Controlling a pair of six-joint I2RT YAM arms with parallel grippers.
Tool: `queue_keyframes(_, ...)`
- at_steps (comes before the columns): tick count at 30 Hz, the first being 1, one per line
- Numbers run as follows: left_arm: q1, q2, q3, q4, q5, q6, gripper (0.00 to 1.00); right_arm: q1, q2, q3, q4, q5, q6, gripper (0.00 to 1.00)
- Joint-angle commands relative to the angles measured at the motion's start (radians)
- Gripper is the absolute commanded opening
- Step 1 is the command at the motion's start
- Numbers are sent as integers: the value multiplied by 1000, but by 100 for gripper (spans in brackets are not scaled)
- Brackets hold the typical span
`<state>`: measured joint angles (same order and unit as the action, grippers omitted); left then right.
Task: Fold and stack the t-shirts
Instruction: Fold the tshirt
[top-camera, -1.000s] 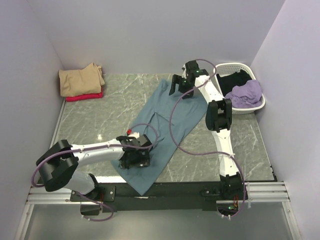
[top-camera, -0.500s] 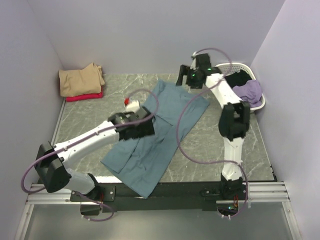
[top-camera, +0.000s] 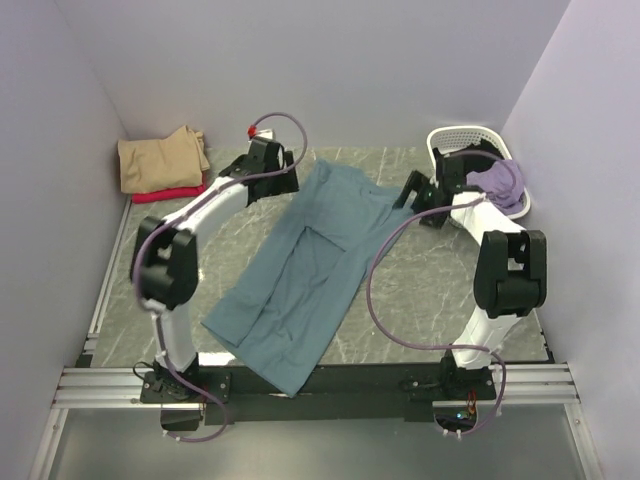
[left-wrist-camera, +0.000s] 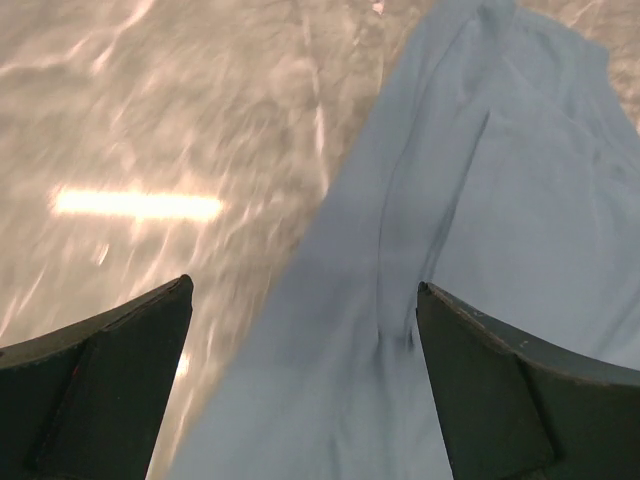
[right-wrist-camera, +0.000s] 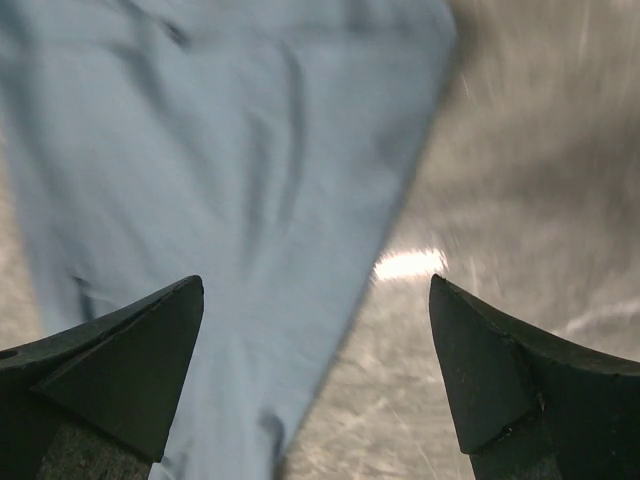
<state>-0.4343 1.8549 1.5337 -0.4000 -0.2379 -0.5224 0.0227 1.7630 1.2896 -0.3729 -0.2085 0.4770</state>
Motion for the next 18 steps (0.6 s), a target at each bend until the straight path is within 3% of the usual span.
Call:
queue_keyframes(1,49,179,175,133,216,153,99,-10,-86,-81,130,1,58,100)
queue_keyframes(8,176,328,259,293,506,121,100,-18,-7,-66,137,-2,67,100)
queue_keyframes(12,207,450,415,279,679,120,100,-44,64,-41,134,-12,80,100)
queue_keyframes(18,210,621,582,230,811,148,100,-47,127,-3,152,-26,100,100)
